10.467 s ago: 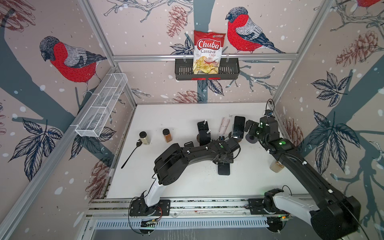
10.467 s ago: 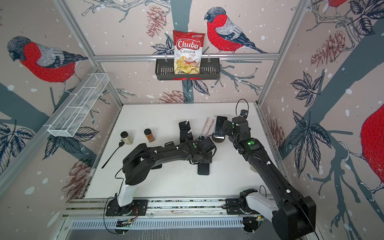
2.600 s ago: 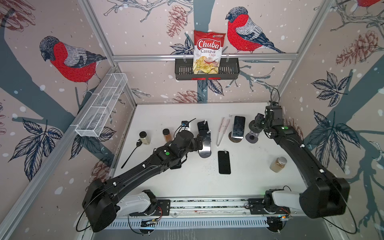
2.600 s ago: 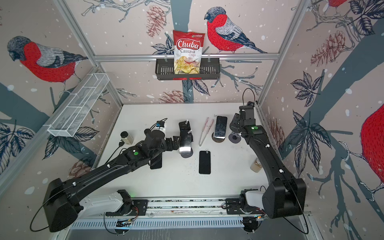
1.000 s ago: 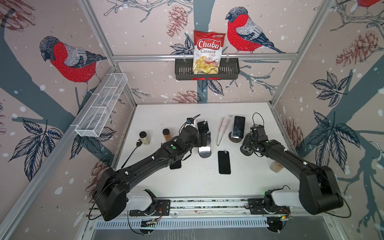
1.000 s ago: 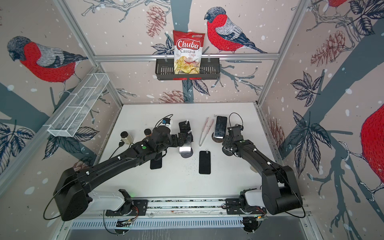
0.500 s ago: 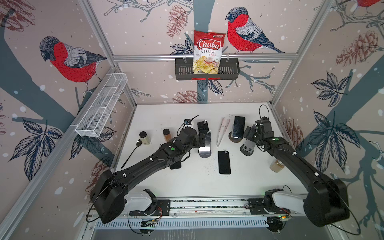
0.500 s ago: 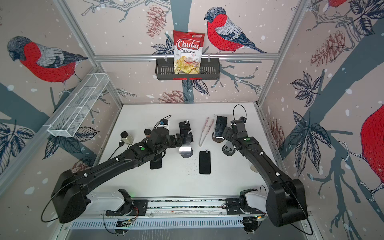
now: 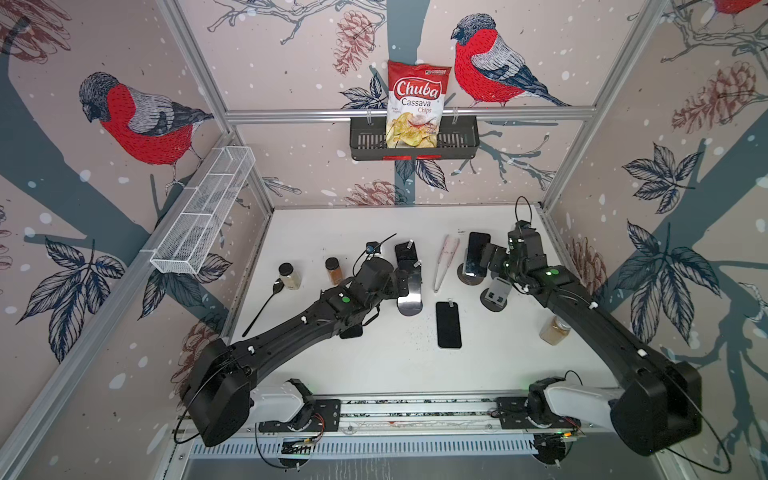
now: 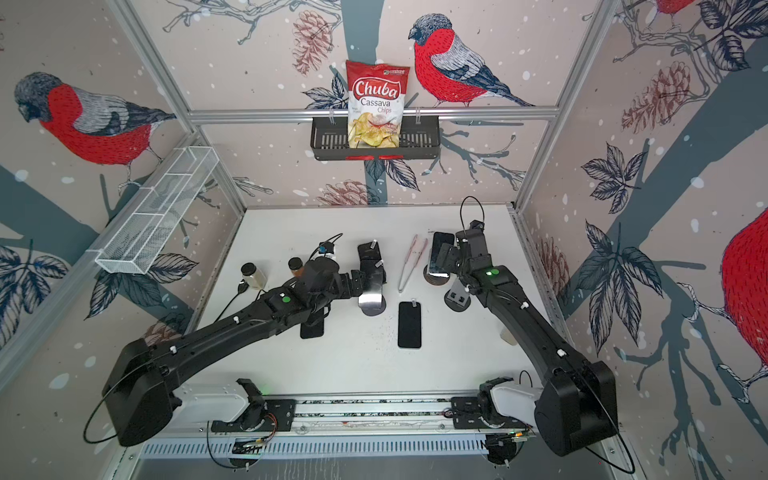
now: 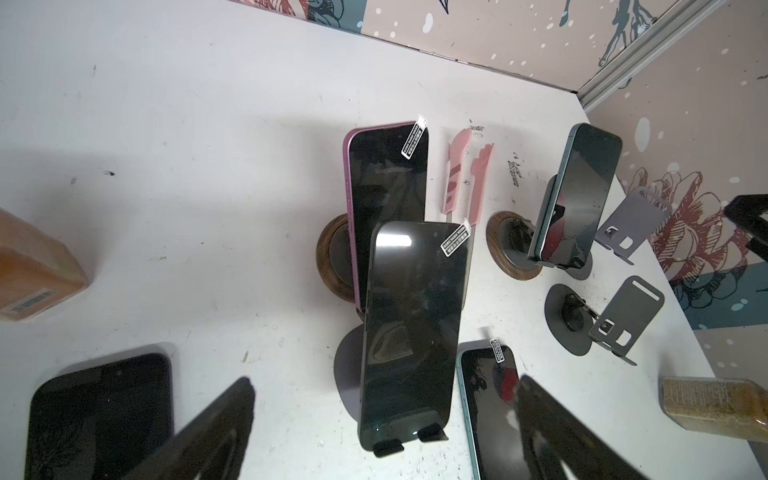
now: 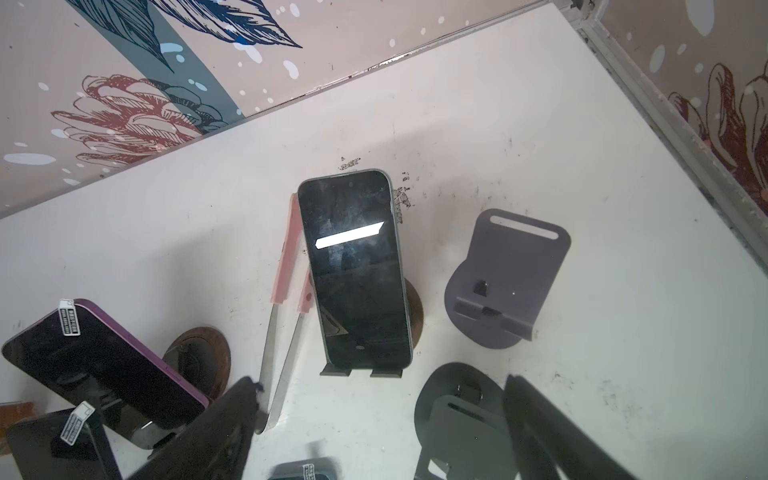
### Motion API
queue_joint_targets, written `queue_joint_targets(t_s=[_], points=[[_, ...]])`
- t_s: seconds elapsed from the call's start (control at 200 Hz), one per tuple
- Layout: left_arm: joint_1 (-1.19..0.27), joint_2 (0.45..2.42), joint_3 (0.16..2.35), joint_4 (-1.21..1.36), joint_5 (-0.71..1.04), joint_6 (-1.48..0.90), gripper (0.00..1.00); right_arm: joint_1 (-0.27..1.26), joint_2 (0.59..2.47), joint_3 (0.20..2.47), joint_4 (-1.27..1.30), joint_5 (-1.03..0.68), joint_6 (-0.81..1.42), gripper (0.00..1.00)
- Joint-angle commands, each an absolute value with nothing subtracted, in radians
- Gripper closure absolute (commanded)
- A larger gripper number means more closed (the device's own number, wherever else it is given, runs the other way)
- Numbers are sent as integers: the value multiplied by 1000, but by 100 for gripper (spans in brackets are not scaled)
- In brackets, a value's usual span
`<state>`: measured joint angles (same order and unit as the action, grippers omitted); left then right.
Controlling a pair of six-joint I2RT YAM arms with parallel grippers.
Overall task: Remove the phone from the phone stand
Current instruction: 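Reach the right gripper to the teal-edged phone on its stand and grasp it, then lift the teal-edged phone off its stand with the right gripper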
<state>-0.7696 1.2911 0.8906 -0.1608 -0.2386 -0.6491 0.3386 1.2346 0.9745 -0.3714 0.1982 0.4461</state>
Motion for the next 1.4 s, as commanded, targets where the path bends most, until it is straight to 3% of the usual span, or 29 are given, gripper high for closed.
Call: queue_joint_targets(t_s=[0.0, 1.056, 1.396], points=[[-769, 1293, 884, -137, -246, -659, 4, 343, 1272, 997, -352, 194, 422, 6], [-742, 1309, 853, -132, -267, -638, 4, 335, 1697, 1220, -262, 196, 366, 6], [-723, 1314, 846, -132, -255, -629, 4, 336, 1770, 1267, -268, 241, 382, 13]])
